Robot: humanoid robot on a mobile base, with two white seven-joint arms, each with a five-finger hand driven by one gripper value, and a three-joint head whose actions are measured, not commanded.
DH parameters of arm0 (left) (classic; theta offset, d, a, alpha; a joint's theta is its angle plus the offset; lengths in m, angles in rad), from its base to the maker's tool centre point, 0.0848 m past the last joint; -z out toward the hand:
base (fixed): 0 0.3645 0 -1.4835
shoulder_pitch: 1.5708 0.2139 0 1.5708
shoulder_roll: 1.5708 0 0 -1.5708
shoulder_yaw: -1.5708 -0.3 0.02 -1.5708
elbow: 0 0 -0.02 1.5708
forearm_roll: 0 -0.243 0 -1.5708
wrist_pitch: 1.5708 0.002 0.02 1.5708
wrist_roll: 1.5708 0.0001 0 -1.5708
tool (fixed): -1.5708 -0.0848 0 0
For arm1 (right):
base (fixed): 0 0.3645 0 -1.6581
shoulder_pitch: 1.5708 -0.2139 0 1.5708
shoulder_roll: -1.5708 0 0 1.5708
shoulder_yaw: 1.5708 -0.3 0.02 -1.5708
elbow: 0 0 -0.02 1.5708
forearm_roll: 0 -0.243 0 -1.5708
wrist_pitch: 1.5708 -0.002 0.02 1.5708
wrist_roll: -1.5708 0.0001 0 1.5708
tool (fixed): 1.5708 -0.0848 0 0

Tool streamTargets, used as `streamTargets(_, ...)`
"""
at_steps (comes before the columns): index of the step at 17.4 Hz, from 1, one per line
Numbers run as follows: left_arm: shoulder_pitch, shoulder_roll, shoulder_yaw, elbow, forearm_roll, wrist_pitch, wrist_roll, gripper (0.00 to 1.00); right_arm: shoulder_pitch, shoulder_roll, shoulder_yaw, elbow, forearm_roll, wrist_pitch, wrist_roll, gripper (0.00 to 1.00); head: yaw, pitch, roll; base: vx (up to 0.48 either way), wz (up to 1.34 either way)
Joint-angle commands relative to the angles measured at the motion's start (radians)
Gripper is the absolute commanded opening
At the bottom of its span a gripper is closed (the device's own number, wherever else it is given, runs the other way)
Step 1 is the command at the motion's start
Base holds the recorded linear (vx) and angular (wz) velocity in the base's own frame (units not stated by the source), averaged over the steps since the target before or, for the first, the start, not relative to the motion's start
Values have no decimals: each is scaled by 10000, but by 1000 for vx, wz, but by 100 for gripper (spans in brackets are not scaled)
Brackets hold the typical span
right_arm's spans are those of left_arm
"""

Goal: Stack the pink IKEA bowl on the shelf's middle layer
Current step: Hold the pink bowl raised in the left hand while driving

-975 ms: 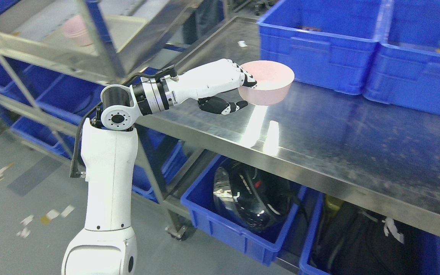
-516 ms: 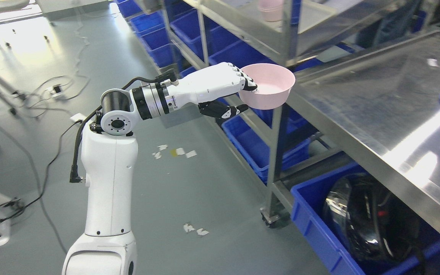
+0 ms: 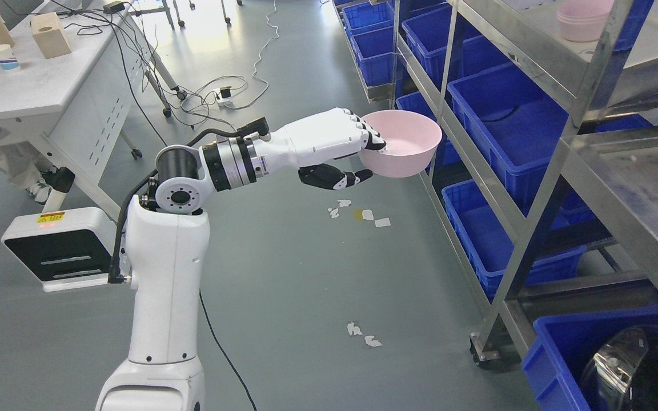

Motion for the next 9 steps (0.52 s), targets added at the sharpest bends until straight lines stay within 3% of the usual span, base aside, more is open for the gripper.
streamTargets(1,378,174,207,-103,43,-6,144,1,31,-175,0,-175,0,-2,-6,100,0,0,0,115,151)
streamTargets(9,609,174,361,-103,43,-6,190,1,46,-175,0,-175,0,-2,-6,100,0,3,0,204,225)
